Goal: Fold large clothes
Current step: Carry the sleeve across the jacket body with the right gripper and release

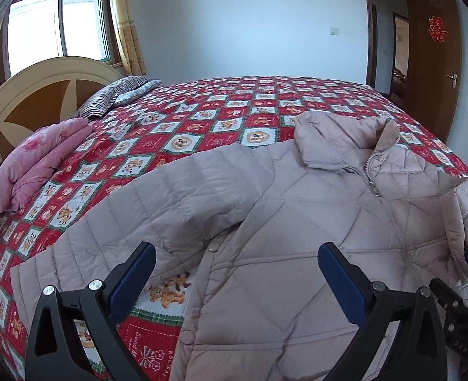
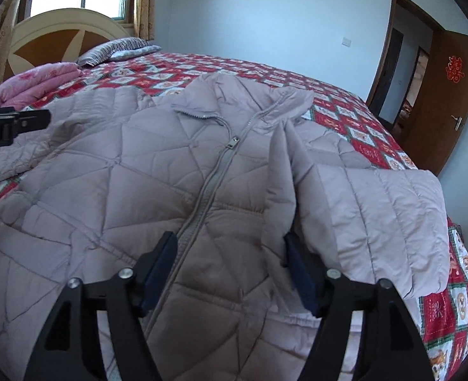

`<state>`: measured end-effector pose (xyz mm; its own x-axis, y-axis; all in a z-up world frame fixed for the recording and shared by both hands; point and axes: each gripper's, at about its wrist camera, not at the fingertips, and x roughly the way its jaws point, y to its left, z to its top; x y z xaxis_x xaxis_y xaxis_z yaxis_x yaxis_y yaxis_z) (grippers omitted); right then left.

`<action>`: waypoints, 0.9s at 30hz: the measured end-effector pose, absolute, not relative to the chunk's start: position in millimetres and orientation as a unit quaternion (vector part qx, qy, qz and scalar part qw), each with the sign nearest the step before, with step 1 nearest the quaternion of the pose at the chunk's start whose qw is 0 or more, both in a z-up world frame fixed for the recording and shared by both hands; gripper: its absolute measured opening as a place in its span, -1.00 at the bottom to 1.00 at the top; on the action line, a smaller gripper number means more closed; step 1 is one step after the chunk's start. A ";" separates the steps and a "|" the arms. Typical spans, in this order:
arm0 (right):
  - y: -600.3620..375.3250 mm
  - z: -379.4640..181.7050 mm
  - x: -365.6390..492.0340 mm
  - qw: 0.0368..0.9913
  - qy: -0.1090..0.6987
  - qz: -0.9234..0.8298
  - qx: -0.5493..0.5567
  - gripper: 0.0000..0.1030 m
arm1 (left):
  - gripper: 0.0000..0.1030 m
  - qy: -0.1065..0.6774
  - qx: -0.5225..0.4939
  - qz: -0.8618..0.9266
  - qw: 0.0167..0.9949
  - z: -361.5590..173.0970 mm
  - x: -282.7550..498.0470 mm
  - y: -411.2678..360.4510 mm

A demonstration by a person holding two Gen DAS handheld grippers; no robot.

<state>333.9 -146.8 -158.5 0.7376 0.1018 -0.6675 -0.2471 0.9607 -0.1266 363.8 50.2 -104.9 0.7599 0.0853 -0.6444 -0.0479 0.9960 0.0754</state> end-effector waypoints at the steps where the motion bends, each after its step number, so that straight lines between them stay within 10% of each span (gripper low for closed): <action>1: -146.4 -156.5 328.5 0.927 0.346 0.099 -0.105 0.42 | 0.98 0.343 0.027 0.029 0.938 -102.3 364.2 44.0; 27: -253.6 -189.1 293.0 0.936 0.352 -0.002 -0.020 0.57 | 0.76 0.411 -0.016 -0.175 0.894 -128.6 385.4 -151.8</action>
<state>293.0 -253.6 -189.1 0.7524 -0.0174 -0.6585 -0.0107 0.9992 -0.0386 385.4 -151.8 -128.6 0.6003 -0.3271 -0.7298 0.3008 0.9379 -0.1729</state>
